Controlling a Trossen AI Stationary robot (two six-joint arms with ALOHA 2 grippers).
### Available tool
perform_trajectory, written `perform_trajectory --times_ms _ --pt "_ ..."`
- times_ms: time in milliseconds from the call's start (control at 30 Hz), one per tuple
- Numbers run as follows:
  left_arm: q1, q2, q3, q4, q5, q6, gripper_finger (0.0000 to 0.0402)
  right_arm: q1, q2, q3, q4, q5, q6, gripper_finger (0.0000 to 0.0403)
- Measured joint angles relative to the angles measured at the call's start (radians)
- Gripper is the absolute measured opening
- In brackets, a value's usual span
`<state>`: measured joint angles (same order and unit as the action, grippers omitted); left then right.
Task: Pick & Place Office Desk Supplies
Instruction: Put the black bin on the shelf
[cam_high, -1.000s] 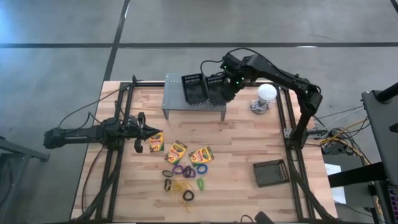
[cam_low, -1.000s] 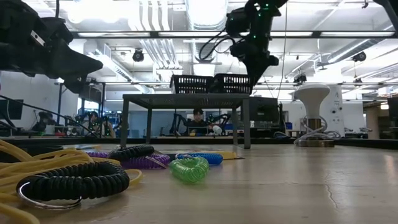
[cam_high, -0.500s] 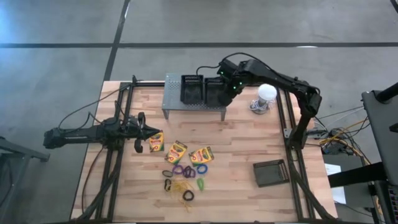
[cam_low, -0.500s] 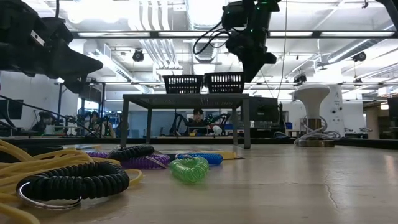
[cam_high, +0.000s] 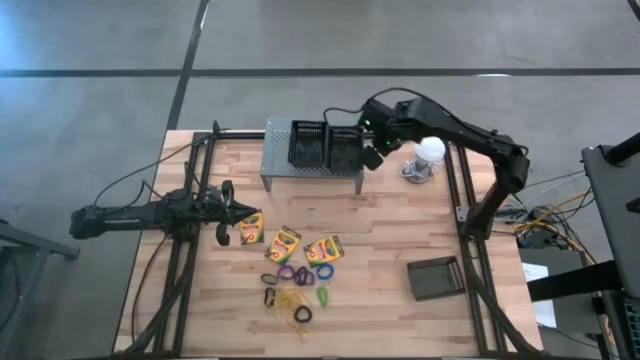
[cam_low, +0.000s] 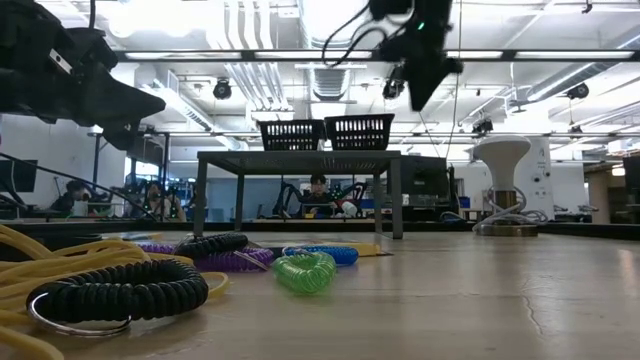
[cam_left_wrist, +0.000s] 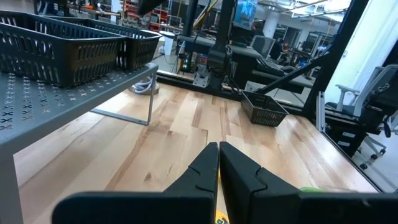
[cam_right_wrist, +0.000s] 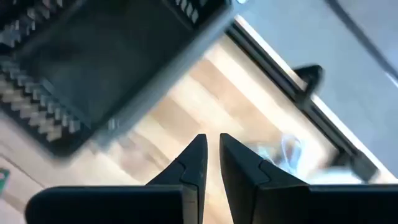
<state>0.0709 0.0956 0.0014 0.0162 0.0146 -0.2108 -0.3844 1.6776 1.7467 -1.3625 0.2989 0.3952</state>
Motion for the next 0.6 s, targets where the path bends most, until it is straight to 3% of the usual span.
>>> perform_trajectory --times_ms 167,333,467,600 --pt "0.0 0.0 0.0 0.0 0.0 0.0 0.0021 0.201 -0.102 -0.135 -0.056 -0.006 0.239 0.0038" --pt "0.0 0.0 0.0 0.0 0.0 0.0 0.0021 0.425 -0.18 -0.35 -0.049 -0.189 0.585 0.0047" --pt "0.0 0.0 0.0 0.0 0.0 0.0 0.0021 0.594 -0.208 -0.493 -0.026 -0.331 0.85 0.0083" --pt "0.0 0.0 0.0 0.0 0.0 0.0 0.0021 0.744 -0.232 -0.585 0.106 -0.401 1.036 0.0138"
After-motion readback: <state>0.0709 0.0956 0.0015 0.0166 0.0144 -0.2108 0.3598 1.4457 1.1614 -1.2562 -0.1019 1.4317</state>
